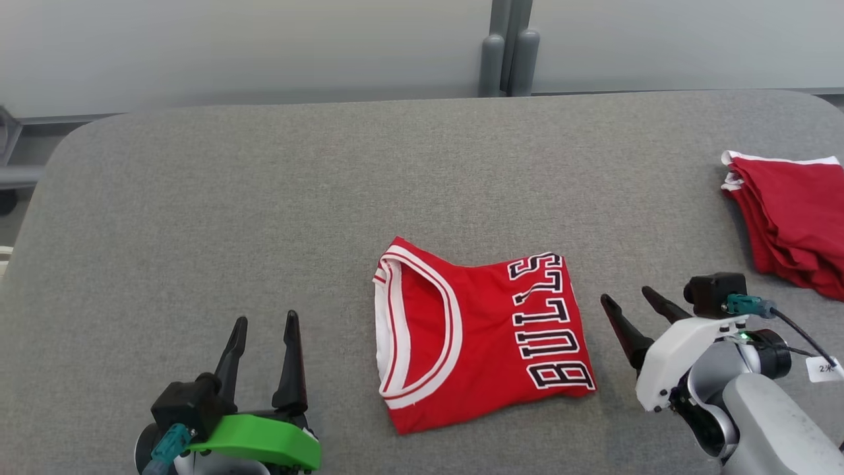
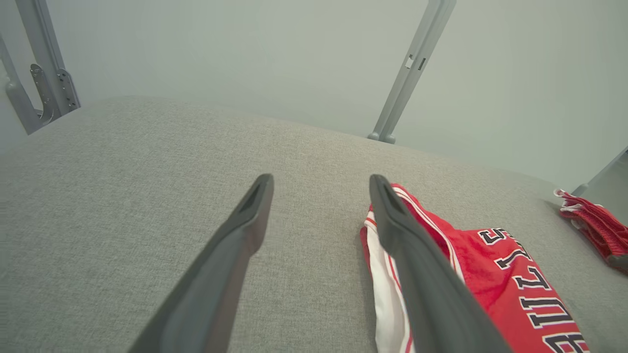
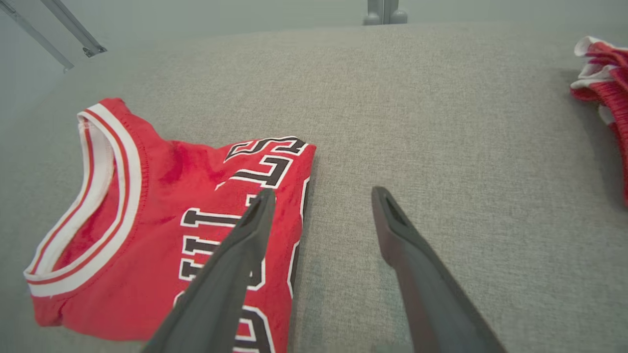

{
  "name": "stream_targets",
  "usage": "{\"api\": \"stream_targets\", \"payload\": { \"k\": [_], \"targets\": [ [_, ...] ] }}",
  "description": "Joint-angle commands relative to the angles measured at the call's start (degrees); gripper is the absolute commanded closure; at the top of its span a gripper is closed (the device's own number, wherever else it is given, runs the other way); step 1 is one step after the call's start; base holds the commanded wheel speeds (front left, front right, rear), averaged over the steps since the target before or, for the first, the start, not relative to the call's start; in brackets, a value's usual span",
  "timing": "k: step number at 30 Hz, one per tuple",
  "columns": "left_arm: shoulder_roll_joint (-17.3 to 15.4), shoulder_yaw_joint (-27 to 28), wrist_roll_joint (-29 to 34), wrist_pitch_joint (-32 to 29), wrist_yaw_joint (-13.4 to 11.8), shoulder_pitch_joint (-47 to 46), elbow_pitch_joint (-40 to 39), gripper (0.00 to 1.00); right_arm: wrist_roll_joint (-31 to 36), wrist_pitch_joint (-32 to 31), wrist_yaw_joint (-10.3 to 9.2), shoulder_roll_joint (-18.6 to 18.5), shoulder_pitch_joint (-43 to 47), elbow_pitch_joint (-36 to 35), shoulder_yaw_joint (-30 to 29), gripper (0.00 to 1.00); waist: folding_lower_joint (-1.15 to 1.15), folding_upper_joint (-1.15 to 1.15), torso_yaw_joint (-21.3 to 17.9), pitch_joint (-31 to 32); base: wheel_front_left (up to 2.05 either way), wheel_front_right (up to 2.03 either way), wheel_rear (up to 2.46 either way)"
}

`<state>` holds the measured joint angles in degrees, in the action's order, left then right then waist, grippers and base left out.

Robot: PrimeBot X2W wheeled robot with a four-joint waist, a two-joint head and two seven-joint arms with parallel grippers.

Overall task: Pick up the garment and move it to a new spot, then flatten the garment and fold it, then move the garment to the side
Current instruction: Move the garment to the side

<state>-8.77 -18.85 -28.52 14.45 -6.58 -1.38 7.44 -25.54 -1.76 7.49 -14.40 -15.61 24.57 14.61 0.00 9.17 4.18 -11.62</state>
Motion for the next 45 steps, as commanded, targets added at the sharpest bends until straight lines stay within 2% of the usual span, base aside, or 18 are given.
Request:
{"api": "stream_targets", "payload": {
  "k": [1, 8, 14, 28, 29, 30, 31, 32, 33, 34, 45],
  "targets": [
    [-0.46, 0.04, 0.06, 0.16, -0.26, -0.42, -0.22, 0.0, -2.39, -3.03, -0.01, -2.12, -0.74, -0.37, 1.23, 0.0, 0.0, 0.0, 1.41, -0.71, 0.0, 0.0, 0.0],
    [-0.15, 0.04, -0.04, 0.31, -0.06, -1.09, -0.04, 0.0, -9.41, -9.55, 0.0, -5.86, -2.01, 0.09, 3.67, 0.0, 0.0, 0.0, 4.06, -2.29, 0.0, 0.0, 0.0],
    [0.09, 0.06, 0.16, 0.43, 0.36, -2.09, 0.49, 0.0, -15.97, -14.01, 0.0, -7.53, -4.14, 2.65, 5.21, 0.0, 0.0, 0.0, 6.46, -4.15, 0.0, 0.0, 0.0],
    [0.53, -0.36, 1.03, 0.71, 1.11, -3.46, 1.48, 0.0, -23.95, -18.91, 0.0, -8.38, -9.78, 10.81, 11.54, 0.0, 0.0, 0.0, 9.74, -6.71, 0.0, 0.0, 0.0],
    [0.56, -0.37, 1.02, 0.72, 1.12, -3.47, 1.53, 0.0, -24.25, -18.83, 0.0, -8.38, -10.03, 11.12, 12.08, 0.02, 0.0, 0.0, 9.81, -6.71, 0.0, 0.0, 0.0],
    [0.58, -0.33, 1.05, 0.73, 1.16, -3.45, 1.6, 0.0, -24.6, -18.58, 0.0, -8.4, -10.26, 11.42, 12.6, 0.46, 0.0, 0.0, 9.84, -6.69, 0.0, 0.0, 0.0],
    [0.61, -0.25, 1.09, 0.76, 1.15, -3.35, 1.69, 0.0, -25.04, -18.0, 0.0, -8.59, -10.88, 11.69, 13.77, 0.66, 0.0, 0.0, 9.83, -6.63, 0.0, 0.0, 0.0],
    [0.65, -0.16, 1.09, 0.77, 1.1, -3.27, 1.74, 0.0, -25.13, -17.65, 0.0, -8.68, -11.14, 11.82, 14.26, 0.77, 0.0, 0.0, 9.76, -6.56, 0.0, 0.0, 0.0],
    [0.68, -0.12, 1.09, 0.78, 1.05, -3.2, 1.76, 0.0, -25.33, -17.27, 0.0, -8.83, -11.33, 11.92, 14.66, 0.97, 0.0, 0.0, 9.66, -6.5, 0.0, 0.0, 0.0],
    [0.68, -0.07, 1.11, 0.79, 1.01, -3.14, 1.81, 0.0, -25.36, -16.57, 0.0, -9.15, -11.63, 12.01, 15.0, 1.0, 0.0, 0.0, 9.54, -6.43, 0.0, 0.0, 0.0],
    [0.39, 0.31, 1.48, 0.74, 1.03, -2.81, 1.33, 0.0, -25.78, -12.69, -0.02, -13.14, -15.57, 11.25, 17.08, 1.0, 0.0, 0.0, 5.81, -5.75, 0.0, 0.0, 0.0]
  ]
}}
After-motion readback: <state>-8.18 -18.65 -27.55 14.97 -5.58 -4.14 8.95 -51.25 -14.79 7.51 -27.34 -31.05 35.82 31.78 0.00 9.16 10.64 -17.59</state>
